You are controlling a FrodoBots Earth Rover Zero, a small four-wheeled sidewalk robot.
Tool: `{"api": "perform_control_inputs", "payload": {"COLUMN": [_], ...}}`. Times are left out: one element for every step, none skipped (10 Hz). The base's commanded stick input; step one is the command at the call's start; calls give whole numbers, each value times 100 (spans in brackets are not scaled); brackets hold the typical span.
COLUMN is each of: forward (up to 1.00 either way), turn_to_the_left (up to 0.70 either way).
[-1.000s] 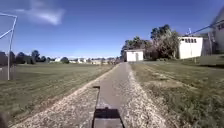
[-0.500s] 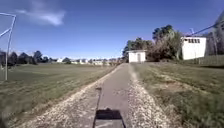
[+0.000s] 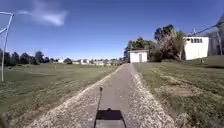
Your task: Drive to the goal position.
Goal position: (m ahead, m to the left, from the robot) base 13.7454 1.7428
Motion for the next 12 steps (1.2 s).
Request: {"api": "perform_control_inputs", "payload": {"forward": [50,50,50,50,50,50,50,50,50,50,50,50], "turn_to_the_left": [0,0,0,0,0,-30,-50,-50,-25,0,0,0]}}
